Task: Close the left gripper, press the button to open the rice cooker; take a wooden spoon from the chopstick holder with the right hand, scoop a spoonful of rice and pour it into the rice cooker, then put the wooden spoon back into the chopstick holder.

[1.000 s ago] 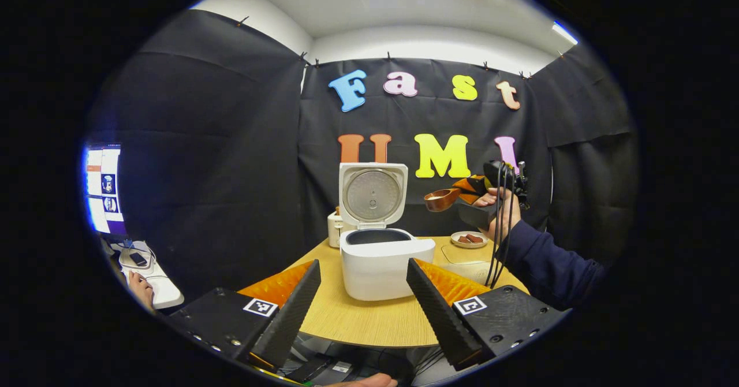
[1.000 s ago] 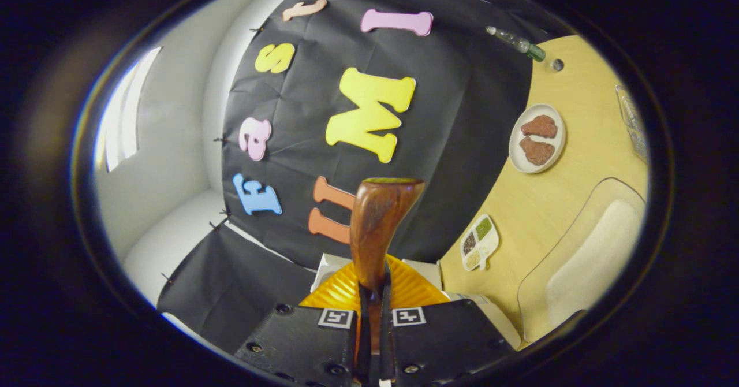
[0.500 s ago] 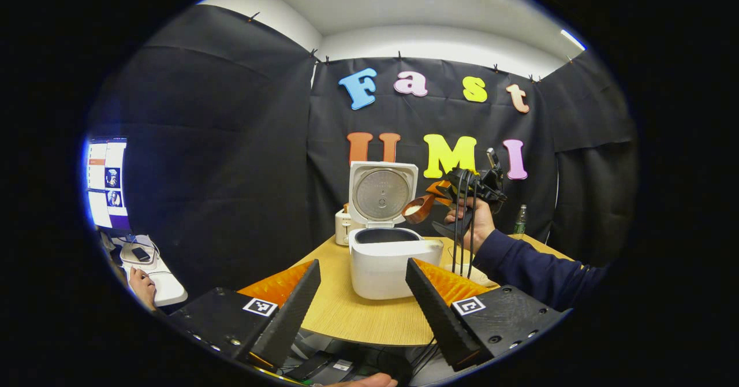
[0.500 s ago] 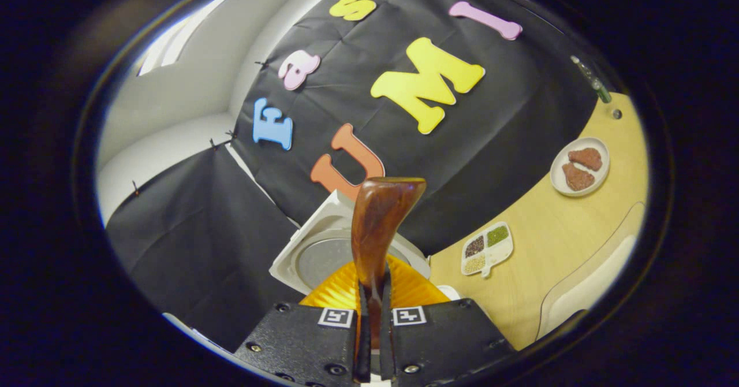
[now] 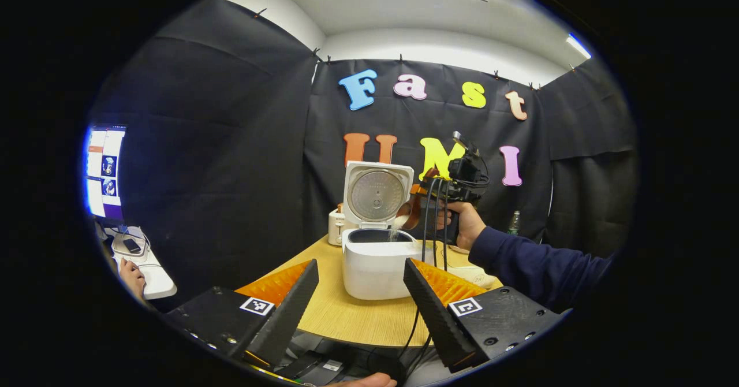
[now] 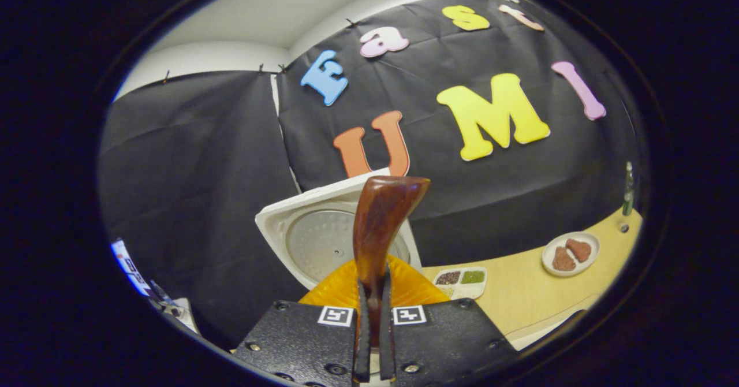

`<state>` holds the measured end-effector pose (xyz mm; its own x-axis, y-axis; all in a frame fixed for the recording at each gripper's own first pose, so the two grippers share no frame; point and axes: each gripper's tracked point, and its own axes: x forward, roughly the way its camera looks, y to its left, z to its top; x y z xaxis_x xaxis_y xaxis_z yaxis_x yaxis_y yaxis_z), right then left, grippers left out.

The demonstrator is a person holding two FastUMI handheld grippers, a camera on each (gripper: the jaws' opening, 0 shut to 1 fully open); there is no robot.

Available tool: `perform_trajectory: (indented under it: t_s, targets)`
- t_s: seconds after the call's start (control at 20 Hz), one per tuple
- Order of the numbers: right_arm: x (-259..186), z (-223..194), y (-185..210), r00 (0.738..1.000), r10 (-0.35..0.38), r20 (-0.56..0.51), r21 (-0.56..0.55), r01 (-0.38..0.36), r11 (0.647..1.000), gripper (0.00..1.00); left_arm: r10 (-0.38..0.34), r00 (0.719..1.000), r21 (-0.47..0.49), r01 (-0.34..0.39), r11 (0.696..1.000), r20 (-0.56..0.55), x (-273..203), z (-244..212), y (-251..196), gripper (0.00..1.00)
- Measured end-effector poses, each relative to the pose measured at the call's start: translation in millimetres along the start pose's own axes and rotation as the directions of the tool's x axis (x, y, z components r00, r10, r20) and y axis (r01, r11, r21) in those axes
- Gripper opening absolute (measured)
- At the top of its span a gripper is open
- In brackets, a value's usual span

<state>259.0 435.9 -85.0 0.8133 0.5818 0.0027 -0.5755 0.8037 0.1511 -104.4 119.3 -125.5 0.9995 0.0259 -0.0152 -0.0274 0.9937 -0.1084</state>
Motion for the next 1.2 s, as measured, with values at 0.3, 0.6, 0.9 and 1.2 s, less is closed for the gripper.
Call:
perform_trajectory:
  t_s: [0.3, 0.6, 0.9, 1.2]
  targets:
    - [7.6, -5.2, 27.1, 0.999, 0.02, 0.034, -0.284, -0.009, 0.959, 0.11, 0.0, 1.0, -0.009, 0.0, 1.0, 0.013, -2.4, 2.1, -0.2, 0.95]
    - [-0.6, -6.3, 45.0, 0.997, 0.052, 0.062, -0.461, -0.018, 0.887, 0.11, 0.0, 1.0, -0.034, 0.0, 0.999, 0.019, -3.2, 2.6, -0.5, 0.94]
    - [-27.7, 8.9, 32.9, 0.992, 0.079, 0.102, -0.526, -0.014, 0.85, 0.12, -0.004, 1.0, 0.005, 0.004, 1.0, 0.008, -2.5, -0.2, -1.9, 0.94]
    - [-82.6, 35.6, -24.3, 0.987, 0.035, 0.156, -0.532, 0.054, 0.845, 0.14, -0.034, 0.999, 0.018, 0.034, 0.999, -0.002, -3.4, -2.0, -3.7, 0.94]
